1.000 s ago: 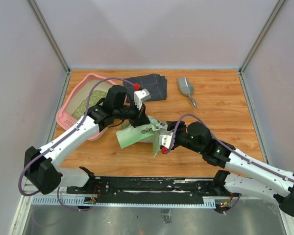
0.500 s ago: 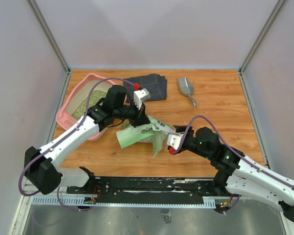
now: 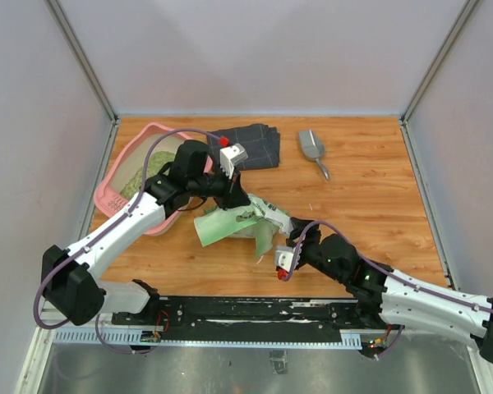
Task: Fill the litter box with clean litter
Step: Clamp the cat litter bag at the center of the board, then reset both arms
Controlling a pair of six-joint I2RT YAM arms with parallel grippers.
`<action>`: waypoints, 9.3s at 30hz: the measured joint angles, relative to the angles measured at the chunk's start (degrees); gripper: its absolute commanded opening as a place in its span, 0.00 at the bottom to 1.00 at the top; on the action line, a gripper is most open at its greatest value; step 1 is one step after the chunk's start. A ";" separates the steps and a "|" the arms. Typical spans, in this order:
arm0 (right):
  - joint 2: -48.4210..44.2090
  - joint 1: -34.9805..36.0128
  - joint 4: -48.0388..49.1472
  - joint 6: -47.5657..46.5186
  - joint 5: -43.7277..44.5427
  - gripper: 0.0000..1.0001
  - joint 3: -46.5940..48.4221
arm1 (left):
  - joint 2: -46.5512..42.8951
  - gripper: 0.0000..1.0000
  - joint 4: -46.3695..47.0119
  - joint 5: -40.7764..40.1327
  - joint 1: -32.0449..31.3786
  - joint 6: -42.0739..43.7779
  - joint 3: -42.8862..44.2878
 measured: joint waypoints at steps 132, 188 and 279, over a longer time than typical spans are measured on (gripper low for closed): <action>3.85 -8.76 6.12 3.32 -17.49 0.01 5.38 | -10.69 0.00 1.14 -39.56 -24.26 26.91 -6.95; 6.21 -6.97 4.22 8.09 -15.10 0.98 9.73 | -13.53 0.33 5.33 -34.86 -22.45 23.56 -10.40; -16.85 -6.97 -37.88 60.61 23.71 0.98 24.44 | -15.43 0.77 8.61 -54.05 -22.75 -27.15 -17.99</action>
